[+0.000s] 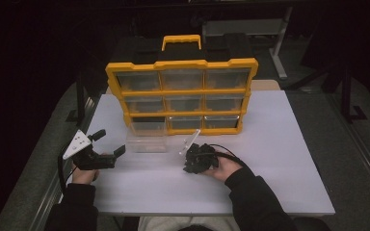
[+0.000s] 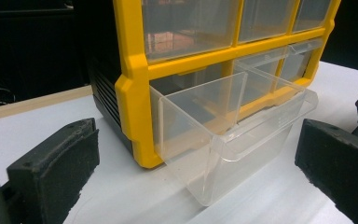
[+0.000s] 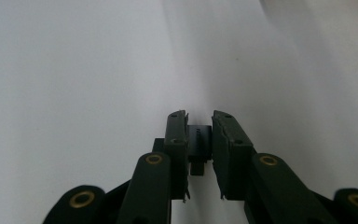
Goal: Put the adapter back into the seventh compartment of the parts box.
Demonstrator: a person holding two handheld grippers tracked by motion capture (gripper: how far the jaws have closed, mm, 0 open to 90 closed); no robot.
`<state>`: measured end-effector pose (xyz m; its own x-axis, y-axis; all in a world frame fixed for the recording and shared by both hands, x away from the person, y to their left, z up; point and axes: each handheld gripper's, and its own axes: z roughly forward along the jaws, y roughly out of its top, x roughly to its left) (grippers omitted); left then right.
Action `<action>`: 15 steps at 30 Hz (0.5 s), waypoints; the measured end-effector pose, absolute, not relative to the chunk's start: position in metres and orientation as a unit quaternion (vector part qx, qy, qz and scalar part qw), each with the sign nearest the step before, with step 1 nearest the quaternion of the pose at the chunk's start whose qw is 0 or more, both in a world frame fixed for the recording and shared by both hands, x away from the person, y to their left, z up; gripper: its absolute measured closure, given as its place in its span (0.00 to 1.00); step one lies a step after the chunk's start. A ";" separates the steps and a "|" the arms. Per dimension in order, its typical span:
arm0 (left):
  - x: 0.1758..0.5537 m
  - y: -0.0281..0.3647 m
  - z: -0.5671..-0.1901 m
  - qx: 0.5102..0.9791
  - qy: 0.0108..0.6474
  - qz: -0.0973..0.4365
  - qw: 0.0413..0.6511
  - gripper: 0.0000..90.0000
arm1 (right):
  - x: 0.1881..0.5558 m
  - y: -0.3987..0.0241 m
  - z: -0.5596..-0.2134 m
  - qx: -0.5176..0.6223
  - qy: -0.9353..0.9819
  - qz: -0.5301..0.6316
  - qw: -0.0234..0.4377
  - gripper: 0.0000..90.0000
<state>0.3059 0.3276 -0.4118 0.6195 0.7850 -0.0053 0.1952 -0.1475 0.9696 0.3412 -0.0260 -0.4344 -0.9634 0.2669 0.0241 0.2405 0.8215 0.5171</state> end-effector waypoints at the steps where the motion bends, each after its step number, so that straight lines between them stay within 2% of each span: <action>1: 0.306 0.328 -0.412 0.709 0.345 0.266 0.554 0.00 | 0.341 -0.026 -0.433 0.133 0.954 0.268 0.024 0.83; 15: 0.306 0.328 -0.412 0.709 0.346 0.266 0.554 0.00 | 0.345 -0.027 -0.422 0.135 0.950 0.279 0.020 0.83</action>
